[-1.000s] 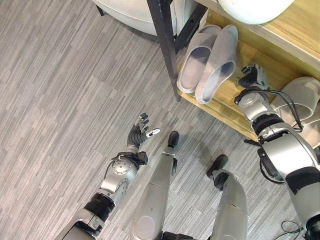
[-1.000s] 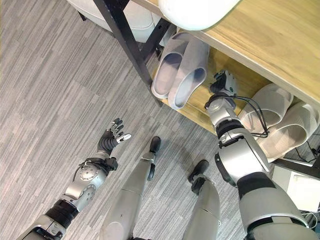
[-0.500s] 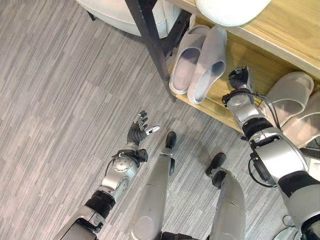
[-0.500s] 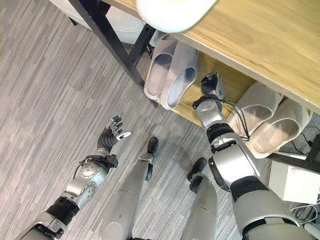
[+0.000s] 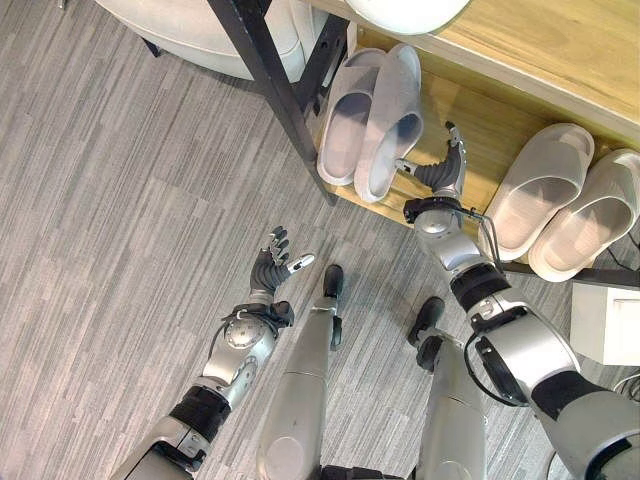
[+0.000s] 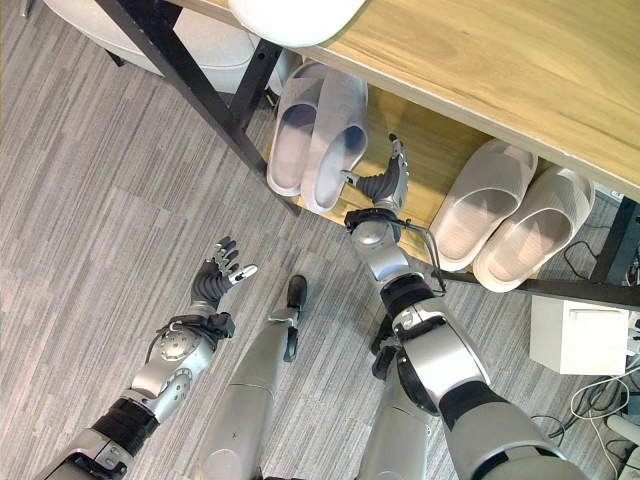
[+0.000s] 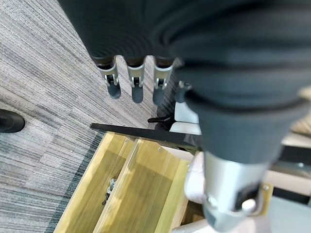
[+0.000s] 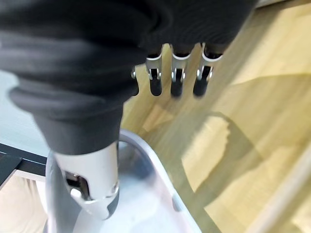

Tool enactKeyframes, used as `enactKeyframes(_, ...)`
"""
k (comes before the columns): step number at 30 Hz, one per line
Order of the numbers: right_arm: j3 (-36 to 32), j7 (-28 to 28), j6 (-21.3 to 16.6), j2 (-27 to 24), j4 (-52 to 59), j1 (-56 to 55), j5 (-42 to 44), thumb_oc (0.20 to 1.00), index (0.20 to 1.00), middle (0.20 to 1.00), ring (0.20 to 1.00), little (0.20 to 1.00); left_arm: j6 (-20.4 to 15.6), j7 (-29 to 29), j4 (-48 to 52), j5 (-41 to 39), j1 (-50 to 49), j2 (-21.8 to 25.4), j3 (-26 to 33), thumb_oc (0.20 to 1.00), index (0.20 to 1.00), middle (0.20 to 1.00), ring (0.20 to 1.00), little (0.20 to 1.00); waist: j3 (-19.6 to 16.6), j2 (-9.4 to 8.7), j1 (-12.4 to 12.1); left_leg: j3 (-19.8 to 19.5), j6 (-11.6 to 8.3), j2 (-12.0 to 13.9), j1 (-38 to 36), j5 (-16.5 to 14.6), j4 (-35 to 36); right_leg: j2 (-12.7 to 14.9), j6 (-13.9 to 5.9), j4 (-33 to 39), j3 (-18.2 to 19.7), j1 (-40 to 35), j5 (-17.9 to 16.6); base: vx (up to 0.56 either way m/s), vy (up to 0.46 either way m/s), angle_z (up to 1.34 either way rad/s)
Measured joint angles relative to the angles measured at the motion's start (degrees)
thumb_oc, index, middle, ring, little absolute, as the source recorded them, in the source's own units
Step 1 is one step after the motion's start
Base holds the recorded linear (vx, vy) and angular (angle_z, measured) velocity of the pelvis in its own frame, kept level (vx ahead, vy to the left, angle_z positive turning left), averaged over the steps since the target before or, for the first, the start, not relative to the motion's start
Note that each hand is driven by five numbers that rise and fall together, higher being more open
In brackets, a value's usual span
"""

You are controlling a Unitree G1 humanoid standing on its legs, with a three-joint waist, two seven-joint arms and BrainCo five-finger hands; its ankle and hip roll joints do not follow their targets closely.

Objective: Arrange the slippers neatly on the shoe rack.

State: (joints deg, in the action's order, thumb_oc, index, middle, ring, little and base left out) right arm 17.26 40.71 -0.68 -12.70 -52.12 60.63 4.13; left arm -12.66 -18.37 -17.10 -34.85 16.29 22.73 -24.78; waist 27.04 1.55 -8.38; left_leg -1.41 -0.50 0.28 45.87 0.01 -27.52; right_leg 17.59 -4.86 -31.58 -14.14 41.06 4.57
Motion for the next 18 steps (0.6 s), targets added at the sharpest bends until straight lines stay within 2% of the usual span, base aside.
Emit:
enactKeyframes(4,0.07,0.03,0.53,-2.49,-4.02,4.65,-1.88,1.0,1.0,1.0,1.0,1.0,-0.71,-0.02,0.22,-0.03,-0.43,0.17,-0.08,1.0,1.0,1.0,1.0,1.0,-0.01,0.01,-0.97,-0.78,-0.61,-0.59,0.88,0.52,0.05,0.65,0.29,-0.46,-0.68,0.52,-0.05,0.0,0.0,0.11)
enactKeyframes(5,0.04,0.04,1.12,-4.81,-4.55,6.12,-1.96,1.0,1.0,1.0,1.0,1.0,-0.88,0.02,0.23,-0.03,-0.48,0.23,-0.21,1.0,1.0,1.0,1.0,1.0,0.0,0.01,-1.95,-1.16,-0.17,-0.75,1.19,0.77,0.07,0.79,0.25,-0.56,-1.38,0.48,0.15,0.01,-0.005,0.25)
enactKeyframes(7,0.09,0.02,1.08,-5.96,-6.58,7.51,-1.97,1.0,1.0,1.0,1.0,1.0,-0.92,0.04,0.23,-0.03,-0.53,0.46,-0.25,1.0,1.0,1.0,1.0,1.0,0.0,0.0,-2.83,-1.27,-0.07,-0.9,1.3,0.78,0.12,0.82,0.17,-0.66,-1.57,0.45,0.15,0.02,-0.003,0.12)
enactKeyframes(8,0.83,-0.16,1.33,-6.46,-12.89,10.73,-1.9,1.0,1.0,1.0,1.0,1.0,-1.31,0.15,0.3,-0.03,-0.16,0.56,-0.44,1.0,1.0,1.0,1.0,1.0,0.03,-0.03,-3.21,-1.78,-0.04,-1.2,1.41,0.86,0.47,0.97,0.06,-0.98,-1.86,0.49,0.17,0.02,0.004,0.12)
enactKeyframes(18,2.49,-1.42,1.14,-6.18,-15.04,11.45,-1.9,1.0,1.0,1.0,1.0,1.0,-1.63,0.24,0.27,-0.09,0.4,0.62,-2.27,1.0,1.0,1.0,1.0,1.0,0.41,-0.34,-3.65,-3.0,-0.35,-1.93,2.07,1.37,1.35,1.69,-0.54,-1.29,-3.27,0.53,0.68,0.02,0.006,0.08)
